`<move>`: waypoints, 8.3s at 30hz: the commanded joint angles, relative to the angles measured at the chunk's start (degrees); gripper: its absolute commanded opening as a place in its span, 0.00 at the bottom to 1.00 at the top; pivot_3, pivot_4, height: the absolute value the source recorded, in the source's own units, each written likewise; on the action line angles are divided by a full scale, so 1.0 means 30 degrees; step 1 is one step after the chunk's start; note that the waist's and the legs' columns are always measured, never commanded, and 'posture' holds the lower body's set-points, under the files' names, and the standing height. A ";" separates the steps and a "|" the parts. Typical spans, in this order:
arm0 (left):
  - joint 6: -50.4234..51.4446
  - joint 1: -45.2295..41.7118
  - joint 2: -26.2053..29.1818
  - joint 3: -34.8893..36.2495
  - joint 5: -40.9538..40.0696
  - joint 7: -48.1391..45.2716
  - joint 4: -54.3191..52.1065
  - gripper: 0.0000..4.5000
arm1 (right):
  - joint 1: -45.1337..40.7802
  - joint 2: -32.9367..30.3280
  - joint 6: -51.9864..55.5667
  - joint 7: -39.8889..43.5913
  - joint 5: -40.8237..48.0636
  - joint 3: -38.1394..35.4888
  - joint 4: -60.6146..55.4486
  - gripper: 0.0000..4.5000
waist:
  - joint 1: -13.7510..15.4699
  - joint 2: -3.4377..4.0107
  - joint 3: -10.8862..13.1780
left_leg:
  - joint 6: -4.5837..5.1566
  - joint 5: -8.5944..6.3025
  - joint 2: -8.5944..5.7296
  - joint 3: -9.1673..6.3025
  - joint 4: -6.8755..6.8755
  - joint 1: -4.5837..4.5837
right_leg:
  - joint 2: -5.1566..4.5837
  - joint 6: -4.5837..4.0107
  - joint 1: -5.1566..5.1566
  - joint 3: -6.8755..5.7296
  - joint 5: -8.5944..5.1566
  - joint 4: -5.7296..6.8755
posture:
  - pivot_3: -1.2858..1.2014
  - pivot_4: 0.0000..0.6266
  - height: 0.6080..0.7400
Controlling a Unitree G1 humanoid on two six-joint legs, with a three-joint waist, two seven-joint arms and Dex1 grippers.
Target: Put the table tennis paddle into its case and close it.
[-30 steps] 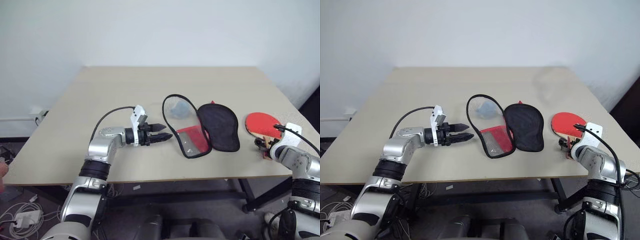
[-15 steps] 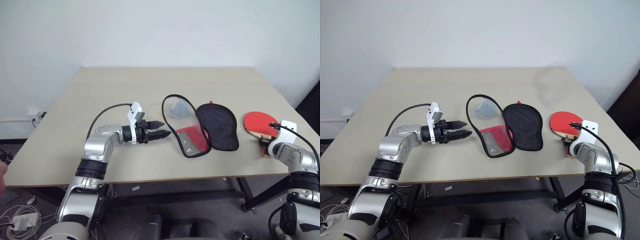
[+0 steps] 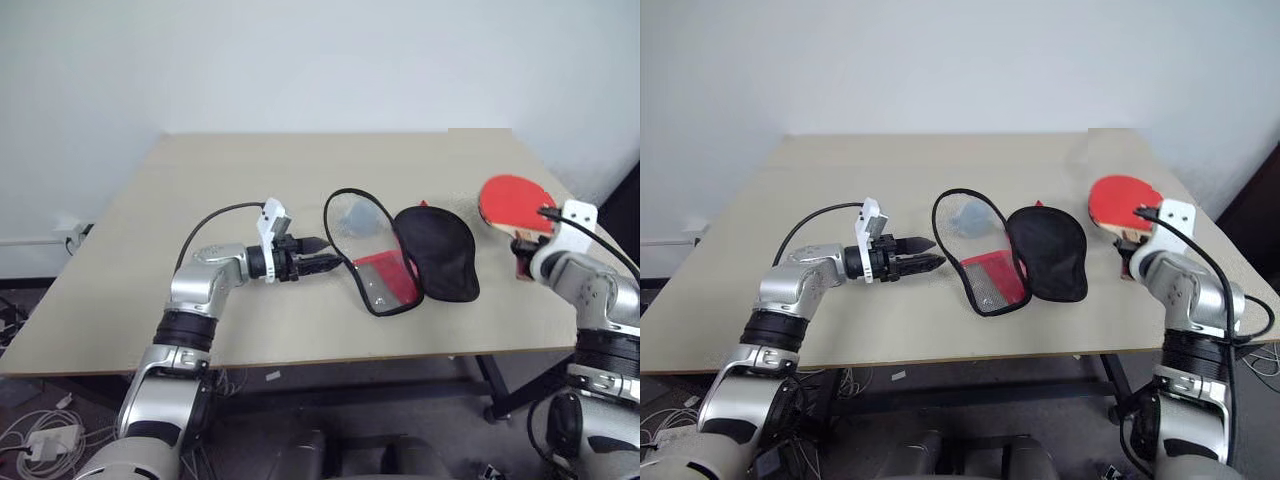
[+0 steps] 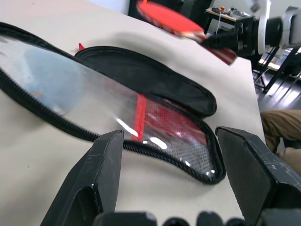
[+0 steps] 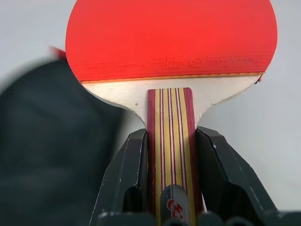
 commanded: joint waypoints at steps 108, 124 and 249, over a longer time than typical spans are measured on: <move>-0.3733 -0.9239 -1.0597 0.2046 0.2665 0.3065 1.2903 0.74 | 0.1429 0.3796 -0.7487 -0.1399 0.3546 -0.1529 -0.6398 0.99 | 0.0129 -0.0039 -0.0020 | 0.0126 0.0075 -0.0250 -0.0119 0.0156 -0.0340 | -0.0248 0.0191 -0.0148 -0.0176 0.0146 0.0004 | 0.52 0.00 0.71; -0.0368 -0.9256 -1.2355 0.3149 0.0746 0.1487 1.2962 0.74 | 0.0760 0.3663 -0.9477 -0.2099 0.3712 -0.2152 -0.5545 0.99 | 0.0127 -0.0030 -0.0023 | 0.0117 0.0077 -0.0261 -0.0086 0.0146 -0.0330 | -0.0241 0.0207 -0.0150 -0.0267 0.0154 0.0004 | 0.52 0.00 0.71; -0.1522 -0.3649 -0.1230 -0.1438 0.2375 0.0105 0.2136 0.74 | 0.4801 0.5012 0.9973 0.2100 -0.1030 0.6615 -1.0538 0.01 | 0.0005 -0.0304 -0.0268 | -0.1198 0.0395 -0.0576 -0.0076 -0.0583 -0.0018 | -0.0596 0.0234 -0.0121 -0.0268 0.0163 -0.0062 | 0.52 0.00 0.71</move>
